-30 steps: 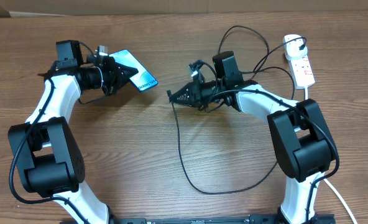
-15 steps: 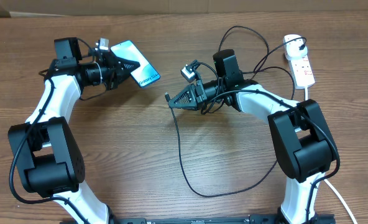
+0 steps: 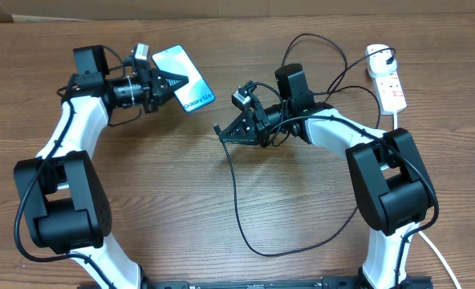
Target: Plug charger to phone and switch on socket
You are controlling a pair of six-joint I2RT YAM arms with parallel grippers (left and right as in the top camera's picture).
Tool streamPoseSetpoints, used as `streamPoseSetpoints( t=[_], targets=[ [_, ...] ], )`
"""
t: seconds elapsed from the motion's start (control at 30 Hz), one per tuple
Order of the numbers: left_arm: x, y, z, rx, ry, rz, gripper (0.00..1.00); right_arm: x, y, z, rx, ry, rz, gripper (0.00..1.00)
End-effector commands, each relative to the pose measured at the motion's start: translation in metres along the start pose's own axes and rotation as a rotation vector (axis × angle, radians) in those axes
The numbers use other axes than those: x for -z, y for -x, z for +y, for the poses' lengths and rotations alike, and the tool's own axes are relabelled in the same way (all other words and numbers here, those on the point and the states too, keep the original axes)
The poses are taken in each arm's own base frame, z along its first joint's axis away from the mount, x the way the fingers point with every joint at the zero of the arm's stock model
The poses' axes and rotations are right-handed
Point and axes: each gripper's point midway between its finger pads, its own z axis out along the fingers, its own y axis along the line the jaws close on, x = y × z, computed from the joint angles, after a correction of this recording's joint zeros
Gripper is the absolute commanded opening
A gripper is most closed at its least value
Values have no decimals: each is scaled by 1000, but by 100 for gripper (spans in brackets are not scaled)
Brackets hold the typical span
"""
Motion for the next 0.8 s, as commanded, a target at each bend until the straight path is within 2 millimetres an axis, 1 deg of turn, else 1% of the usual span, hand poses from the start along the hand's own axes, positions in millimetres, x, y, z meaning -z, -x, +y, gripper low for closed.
streamPoseSetpoints(
  t=[0.0,0.07,0.27,0.33,0.53,0.63,0.77],
  targets=[
    [-11,-13,-21,-53,-58,68,4,-3,-6,23,17,21,32,4],
    [-13,-13,-20,-50,-54,68,4,-3,-7,28,32,21,33,4],
    [-13,-14,-20,50,-53,73,4,3,-7,55,137,21,20,4],
    [-15,-16,-22,74,-60,87,4,3,-7,58,140,20,20,4],
    [-19,-22,-26,115,-72,116,4,1,-8,59,148,20,25,4],
    [-19,-23,-27,122,-75,119,4,1,-7,58,141,17,20,4],
    [-18,-27,-33,129,-108,150,4,1,-4,56,140,7,3,4]
  ],
)
